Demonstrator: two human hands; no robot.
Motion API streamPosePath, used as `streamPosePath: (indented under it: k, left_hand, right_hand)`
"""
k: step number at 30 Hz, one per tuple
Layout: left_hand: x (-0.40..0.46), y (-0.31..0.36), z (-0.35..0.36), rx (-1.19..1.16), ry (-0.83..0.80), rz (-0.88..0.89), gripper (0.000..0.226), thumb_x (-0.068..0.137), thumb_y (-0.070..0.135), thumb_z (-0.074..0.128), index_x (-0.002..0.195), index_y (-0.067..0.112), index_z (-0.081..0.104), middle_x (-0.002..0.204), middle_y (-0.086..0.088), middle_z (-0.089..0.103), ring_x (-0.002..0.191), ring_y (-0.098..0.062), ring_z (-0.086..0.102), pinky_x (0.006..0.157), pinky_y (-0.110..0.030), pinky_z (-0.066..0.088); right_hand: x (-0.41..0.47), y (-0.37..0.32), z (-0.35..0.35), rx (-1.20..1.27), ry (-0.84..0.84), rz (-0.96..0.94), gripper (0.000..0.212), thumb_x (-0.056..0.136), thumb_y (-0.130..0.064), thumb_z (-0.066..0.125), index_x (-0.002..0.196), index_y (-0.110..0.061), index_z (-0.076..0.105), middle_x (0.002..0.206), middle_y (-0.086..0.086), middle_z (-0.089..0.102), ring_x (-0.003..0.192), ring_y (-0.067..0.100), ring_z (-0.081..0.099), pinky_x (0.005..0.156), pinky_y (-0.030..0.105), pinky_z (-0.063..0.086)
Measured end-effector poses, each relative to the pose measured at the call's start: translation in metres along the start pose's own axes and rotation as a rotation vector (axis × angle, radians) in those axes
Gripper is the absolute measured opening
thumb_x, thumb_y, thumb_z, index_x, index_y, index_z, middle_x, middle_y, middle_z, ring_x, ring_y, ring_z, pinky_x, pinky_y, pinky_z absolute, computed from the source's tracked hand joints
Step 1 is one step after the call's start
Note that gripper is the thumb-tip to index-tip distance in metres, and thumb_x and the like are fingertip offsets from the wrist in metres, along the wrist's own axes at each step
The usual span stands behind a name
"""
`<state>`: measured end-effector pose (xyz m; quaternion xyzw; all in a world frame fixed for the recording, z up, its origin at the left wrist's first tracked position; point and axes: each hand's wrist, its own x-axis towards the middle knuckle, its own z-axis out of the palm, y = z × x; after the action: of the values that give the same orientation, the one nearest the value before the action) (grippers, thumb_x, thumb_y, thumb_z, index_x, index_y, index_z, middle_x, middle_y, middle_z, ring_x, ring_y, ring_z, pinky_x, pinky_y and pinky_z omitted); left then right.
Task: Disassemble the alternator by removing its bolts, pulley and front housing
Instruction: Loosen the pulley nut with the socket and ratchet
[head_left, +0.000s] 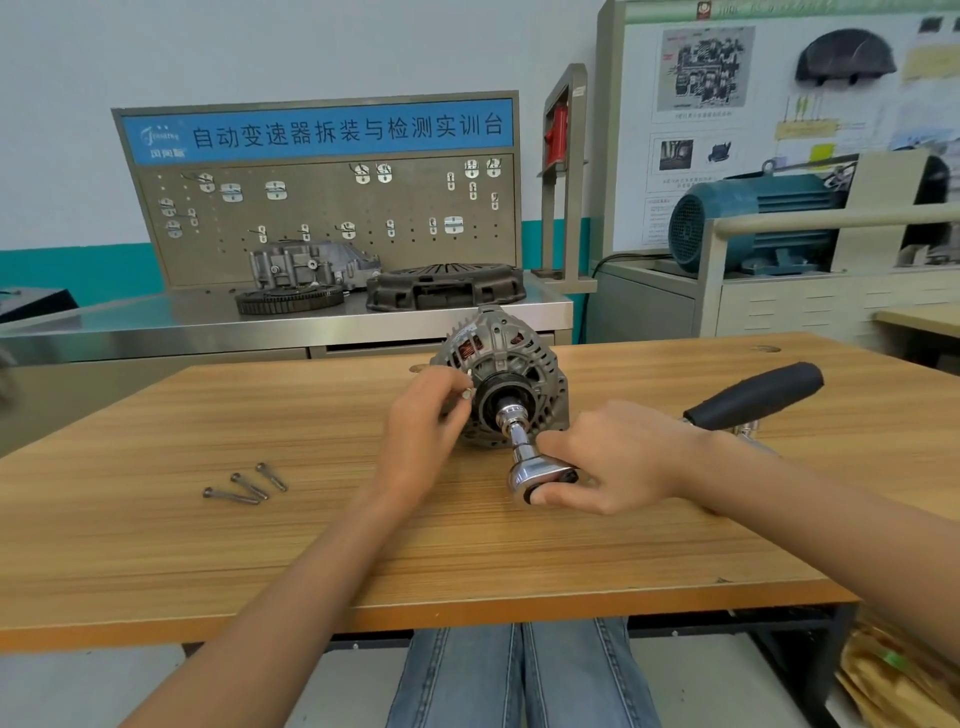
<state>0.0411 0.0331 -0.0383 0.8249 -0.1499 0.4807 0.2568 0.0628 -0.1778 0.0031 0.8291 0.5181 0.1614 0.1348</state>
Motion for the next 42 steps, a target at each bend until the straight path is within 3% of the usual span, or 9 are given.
streamPosePath:
  k: [10,14,20,26,29,32,36,38,42]
  left_hand:
    - [0.002,0.001,0.001,0.162,-0.091,0.145,0.016,0.076,-0.01,0.068,0.089,-0.001,0.065,0.084,-0.011,0.063,0.076,-0.022,0.06,0.067,-0.03,0.051]
    - [0.003,-0.001,0.008,0.137,-0.042,0.046,0.012,0.08,-0.007,0.065,0.09,-0.001,0.063,0.085,-0.009,0.061,0.074,-0.021,0.058,0.064,-0.038,0.053]
    - [0.015,0.0,0.022,0.179,0.025,-0.059,0.01,0.083,-0.004,0.062,0.091,0.002,0.064,0.088,-0.007,0.059,0.08,-0.019,0.054,0.067,-0.026,0.042]
    - [0.005,-0.008,0.019,0.146,0.031,-0.048,0.026,0.089,0.016,0.064,0.11,0.002,0.066,0.108,-0.01,0.059,0.099,-0.022,0.058,0.085,-0.036,0.053]
    - [0.008,-0.01,0.017,0.125,0.103,-0.059,0.02,0.087,0.016,0.066,0.103,0.004,0.07,0.101,-0.007,0.061,0.098,-0.022,0.056,0.085,-0.026,0.046]
    - [0.017,-0.014,0.019,0.077,0.152,-0.227,0.025,0.084,0.025,0.069,0.104,0.012,0.063,0.107,0.003,0.05,0.106,-0.014,0.044,0.091,-0.022,0.035]
    - [0.021,-0.025,0.017,-0.212,-0.154,-0.436,0.061,0.092,0.037,0.055,0.145,0.019,0.031,0.152,0.002,0.03,0.134,-0.004,0.024,0.106,-0.022,0.022]
    - [0.025,-0.029,0.012,-0.154,-0.277,-0.362,0.06,0.096,0.036,0.049,0.148,0.02,0.026,0.152,0.002,0.031,0.137,-0.007,0.026,0.108,-0.023,0.024]
    - [0.03,-0.028,0.008,-0.039,-0.255,-0.302,0.053,0.097,0.032,0.048,0.146,0.019,0.033,0.148,0.0,0.04,0.136,-0.014,0.035,0.109,-0.03,0.031]
  right_hand:
    - [0.001,0.0,0.001,0.022,0.013,-0.005,0.045,0.091,-0.062,0.03,0.083,-0.019,0.041,0.058,-0.007,0.043,0.047,0.009,0.04,0.043,0.023,0.025]
    - [0.001,-0.001,0.0,0.028,0.012,-0.004,0.044,0.091,-0.062,0.03,0.083,-0.019,0.04,0.06,-0.006,0.046,0.048,0.009,0.041,0.043,0.023,0.027]
    - [-0.001,-0.001,-0.001,0.035,0.01,-0.001,0.044,0.091,-0.061,0.031,0.083,-0.019,0.042,0.059,-0.007,0.045,0.047,0.009,0.041,0.043,0.023,0.027]
    - [0.0,-0.002,-0.001,0.053,0.01,-0.003,0.045,0.091,-0.06,0.033,0.084,-0.018,0.044,0.057,-0.008,0.042,0.048,0.009,0.04,0.044,0.024,0.028]
    - [0.0,-0.002,-0.002,0.056,0.003,0.001,0.044,0.091,-0.06,0.034,0.084,-0.018,0.044,0.058,-0.008,0.043,0.048,0.009,0.04,0.044,0.024,0.027]
    - [0.0,-0.001,-0.002,0.059,0.019,0.004,0.042,0.091,-0.06,0.035,0.081,-0.02,0.041,0.056,-0.009,0.041,0.046,0.006,0.037,0.043,0.024,0.025]
    - [0.001,-0.001,-0.002,0.048,0.024,0.007,0.042,0.091,-0.061,0.034,0.08,-0.02,0.04,0.056,-0.009,0.041,0.046,0.006,0.037,0.043,0.024,0.025]
    - [0.002,-0.002,-0.001,0.048,0.029,0.011,0.042,0.091,-0.06,0.034,0.08,-0.02,0.041,0.056,-0.009,0.041,0.046,0.005,0.037,0.043,0.024,0.024]
    - [0.007,-0.004,-0.005,0.066,0.033,0.015,0.041,0.091,-0.059,0.036,0.078,-0.021,0.041,0.057,-0.009,0.042,0.047,0.005,0.038,0.044,0.023,0.025]
